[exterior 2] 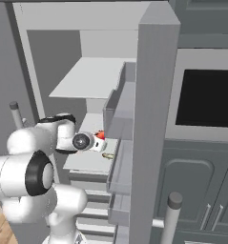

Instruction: Place the fish on the counter behind the older fish on the same shelf of the fridge to maintain FIFO order. Close the fridge door when finished.

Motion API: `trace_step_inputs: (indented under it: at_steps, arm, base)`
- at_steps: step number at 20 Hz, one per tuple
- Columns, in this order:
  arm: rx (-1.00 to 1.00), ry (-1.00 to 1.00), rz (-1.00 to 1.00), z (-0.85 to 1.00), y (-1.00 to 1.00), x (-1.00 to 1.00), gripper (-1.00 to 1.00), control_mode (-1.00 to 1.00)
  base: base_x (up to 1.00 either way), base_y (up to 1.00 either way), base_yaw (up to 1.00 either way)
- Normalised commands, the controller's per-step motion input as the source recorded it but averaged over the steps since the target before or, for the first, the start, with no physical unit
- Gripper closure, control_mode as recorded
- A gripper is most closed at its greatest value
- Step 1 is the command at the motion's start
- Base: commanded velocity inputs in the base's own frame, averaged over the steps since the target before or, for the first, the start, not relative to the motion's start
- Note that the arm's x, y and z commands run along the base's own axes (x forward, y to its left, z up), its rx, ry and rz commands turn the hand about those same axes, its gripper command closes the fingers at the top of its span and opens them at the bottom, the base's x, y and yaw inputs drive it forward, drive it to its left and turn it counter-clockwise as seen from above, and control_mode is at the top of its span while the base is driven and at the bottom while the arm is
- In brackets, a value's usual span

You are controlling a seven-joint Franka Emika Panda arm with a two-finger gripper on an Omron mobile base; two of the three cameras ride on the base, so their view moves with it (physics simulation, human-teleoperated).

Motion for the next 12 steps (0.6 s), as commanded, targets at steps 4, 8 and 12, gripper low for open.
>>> trace_step_inputs:
  at_steps: [4,8,12]
  arm:
    - [-0.01,0.01,0.00,1.00,-0.07,-0.47,-1.00,-1.00]
    - [0.00,0.05,0.00,1.00,-0.09,-0.52,-1.00,-1.00]
    - [0.00,0.06,0.00,0.99,-0.12,-0.46,-1.00,-1.00]
  base:
    - [0.00,0.00,0.00]
    - [0.00,0.00,0.00]
    - [0.00,0.00,0.00]
